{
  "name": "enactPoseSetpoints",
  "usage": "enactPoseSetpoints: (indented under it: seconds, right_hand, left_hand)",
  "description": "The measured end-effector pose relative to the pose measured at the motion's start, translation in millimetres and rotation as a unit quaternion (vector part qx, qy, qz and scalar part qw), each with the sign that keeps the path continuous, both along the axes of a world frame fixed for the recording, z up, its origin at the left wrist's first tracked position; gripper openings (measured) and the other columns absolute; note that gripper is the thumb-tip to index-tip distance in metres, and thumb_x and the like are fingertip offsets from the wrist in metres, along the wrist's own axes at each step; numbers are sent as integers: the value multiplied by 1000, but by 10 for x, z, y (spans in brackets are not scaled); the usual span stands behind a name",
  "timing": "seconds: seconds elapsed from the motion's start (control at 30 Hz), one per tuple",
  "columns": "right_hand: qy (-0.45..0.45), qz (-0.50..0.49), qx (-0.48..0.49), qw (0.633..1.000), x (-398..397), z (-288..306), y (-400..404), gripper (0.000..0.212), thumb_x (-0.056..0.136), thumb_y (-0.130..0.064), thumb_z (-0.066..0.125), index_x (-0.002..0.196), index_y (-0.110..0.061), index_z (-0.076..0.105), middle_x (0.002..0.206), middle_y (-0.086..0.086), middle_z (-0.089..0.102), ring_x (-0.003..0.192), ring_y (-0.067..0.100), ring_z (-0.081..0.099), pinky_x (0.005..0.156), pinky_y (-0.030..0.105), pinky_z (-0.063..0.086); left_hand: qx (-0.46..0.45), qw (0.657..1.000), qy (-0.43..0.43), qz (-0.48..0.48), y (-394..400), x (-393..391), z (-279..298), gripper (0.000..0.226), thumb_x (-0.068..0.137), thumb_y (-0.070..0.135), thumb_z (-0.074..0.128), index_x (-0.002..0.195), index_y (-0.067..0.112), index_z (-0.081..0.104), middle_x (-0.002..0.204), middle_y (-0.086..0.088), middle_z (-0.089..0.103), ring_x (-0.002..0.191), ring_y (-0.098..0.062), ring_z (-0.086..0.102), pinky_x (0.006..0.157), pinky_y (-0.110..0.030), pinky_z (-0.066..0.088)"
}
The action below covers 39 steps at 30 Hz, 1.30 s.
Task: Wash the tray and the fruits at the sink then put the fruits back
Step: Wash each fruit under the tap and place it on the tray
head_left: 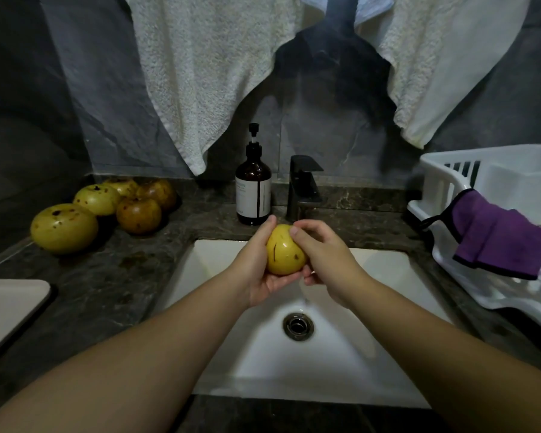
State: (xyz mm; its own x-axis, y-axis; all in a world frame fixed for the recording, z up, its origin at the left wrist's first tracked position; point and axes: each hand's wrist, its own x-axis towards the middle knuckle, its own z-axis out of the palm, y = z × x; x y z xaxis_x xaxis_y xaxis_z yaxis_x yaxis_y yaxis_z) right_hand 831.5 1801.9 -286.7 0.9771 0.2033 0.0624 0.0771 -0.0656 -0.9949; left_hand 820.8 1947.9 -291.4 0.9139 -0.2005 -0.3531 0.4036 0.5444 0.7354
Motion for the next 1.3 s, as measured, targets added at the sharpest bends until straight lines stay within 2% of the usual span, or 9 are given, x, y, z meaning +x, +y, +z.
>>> enactPoseSetpoints:
  seconds: [0.17, 0.27, 0.4, 0.63, 0.73, 0.87, 1.07, 1.23, 1.3]
  right_hand:
    - [38, 63, 66, 995, -3, -13, -42, 26, 99, -25, 65, 120, -41, 67, 98, 8, 69, 56, 12, 60, 53, 29, 53]
    - [45, 26, 58, 997, -4, -5, -24, 14, 99, -37, 64, 109, -45, 70, 88, 6, 69, 51, 13, 58, 50, 29, 52]
    - [18, -11, 22, 1000, -14, 9, 21, 9, 95, -48, 66, 104, -45, 69, 101, 5, 69, 49, 11, 57, 48, 26, 50]
    - [65, 57, 95, 992, -37, 17, -2, 27, 102, -21, 61, 122, -38, 66, 108, 14, 69, 55, 15, 60, 55, 31, 56]
    - [86, 34, 107, 990, -10, 12, 18, 20, 104, -33, 56, 112, -43, 71, 110, 12, 71, 51, 15, 59, 55, 33, 56]
    - [66, -11, 57, 996, 7, 4, 52, 5, 93, -48, 67, 96, -47, 71, 79, 5, 66, 45, 13, 53, 53, 31, 52]
    - [81, 47, 93, 991, -31, -31, 22, 33, 97, -21, 67, 125, -38, 62, 107, 15, 69, 53, 16, 61, 61, 36, 61]
    - [54, -5, 55, 997, -43, 17, 40, 28, 89, -43, 75, 114, -37, 64, 108, 8, 68, 46, 11, 54, 53, 30, 54]
    - [69, 5, 66, 995, -35, 9, 30, 27, 92, -37, 73, 118, -36, 63, 107, 11, 68, 47, 13, 55, 54, 31, 56]
  left_hand:
    - [3, 1000, 19, 8, 47, 36, -27, 67, 91, 63, 66, 131, 10, 65, 107, -27, 76, 86, -40, 78, 58, -43, 63]
    - [12, 1000, 16, 1, 23, 36, -37, 65, 90, 64, 66, 130, 12, 65, 103, -26, 77, 85, -38, 78, 58, -42, 63]
    - [31, 1000, 4, 2, -17, 41, -46, 64, 90, 66, 65, 129, 15, 65, 102, -25, 77, 81, -37, 78, 59, -40, 64]
    - [17, 1000, 3, 20, 37, 29, -33, 64, 95, 63, 60, 132, 10, 65, 104, -24, 77, 79, -35, 77, 57, -41, 63]
    - [41, 999, -12, 22, 25, 25, -24, 66, 95, 65, 60, 133, 12, 64, 111, -23, 76, 87, -34, 78, 60, -40, 64]
    - [86, 996, -21, 13, -35, 9, -30, 66, 94, 67, 59, 137, 18, 60, 115, -27, 74, 87, -38, 76, 60, -40, 64]
    - [61, 998, -4, 13, 43, 32, -45, 68, 95, 66, 59, 138, 13, 59, 117, -27, 72, 73, -35, 74, 58, -42, 65]
    - [92, 995, -29, 0, -28, 31, -45, 67, 94, 68, 60, 139, 17, 58, 118, -26, 73, 87, -41, 73, 67, -45, 66]
    - [96, 995, -26, 3, -11, 40, -63, 68, 93, 68, 61, 139, 18, 58, 118, -27, 73, 87, -40, 75, 71, -46, 66]
